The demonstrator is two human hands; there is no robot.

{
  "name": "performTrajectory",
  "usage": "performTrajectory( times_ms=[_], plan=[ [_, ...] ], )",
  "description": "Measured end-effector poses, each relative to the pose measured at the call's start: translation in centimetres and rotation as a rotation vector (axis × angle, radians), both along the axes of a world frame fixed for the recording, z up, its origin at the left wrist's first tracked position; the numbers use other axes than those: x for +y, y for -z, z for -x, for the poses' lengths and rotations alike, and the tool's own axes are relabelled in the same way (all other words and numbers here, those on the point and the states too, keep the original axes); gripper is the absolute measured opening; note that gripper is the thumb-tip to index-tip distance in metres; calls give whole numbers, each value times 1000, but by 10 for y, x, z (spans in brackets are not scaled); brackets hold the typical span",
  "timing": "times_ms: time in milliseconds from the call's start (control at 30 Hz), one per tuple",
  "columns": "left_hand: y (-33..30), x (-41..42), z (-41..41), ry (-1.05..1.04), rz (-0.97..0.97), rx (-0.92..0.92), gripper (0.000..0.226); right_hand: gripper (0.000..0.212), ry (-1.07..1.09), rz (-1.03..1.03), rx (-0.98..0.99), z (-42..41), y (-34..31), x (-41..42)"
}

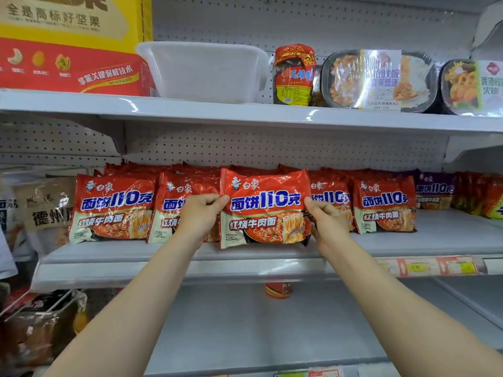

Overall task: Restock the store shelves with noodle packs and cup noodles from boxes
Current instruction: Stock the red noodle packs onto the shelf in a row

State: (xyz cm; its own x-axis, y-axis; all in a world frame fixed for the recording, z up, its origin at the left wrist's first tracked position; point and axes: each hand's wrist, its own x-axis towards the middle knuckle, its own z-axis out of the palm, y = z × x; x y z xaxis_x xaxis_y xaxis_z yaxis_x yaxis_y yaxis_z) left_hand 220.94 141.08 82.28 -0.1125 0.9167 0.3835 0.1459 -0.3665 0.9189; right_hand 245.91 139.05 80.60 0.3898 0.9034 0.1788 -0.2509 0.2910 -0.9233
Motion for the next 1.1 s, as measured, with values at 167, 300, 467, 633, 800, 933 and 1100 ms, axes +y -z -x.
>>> performTrajectory(
  times_ms=[167,300,467,633,800,933,1100],
  plan=[
    [6,12,-2,-138,-36,244,15,14,55,91,-100,-4,3,15],
    [7,17,-6,-165,-44,221,9,14,74,133,-152,-7,2,24],
    [10,27,-12,-235,-95,238,21,16,68,131,-91,-3,1,36],
    [13,36,-17,-235,-122,221,14,11,110,105,-33,-2,1,48],
    [16,33,-29,-236,-123,350,37,11,153,128,-37,-9,6,54],
    [19,29,-34,-234,-121,424,48,12,145,139,-26,-12,7,56],
    [25,24,-37,-236,-155,425,51,14,123,137,-38,-10,9,51]
  ],
)
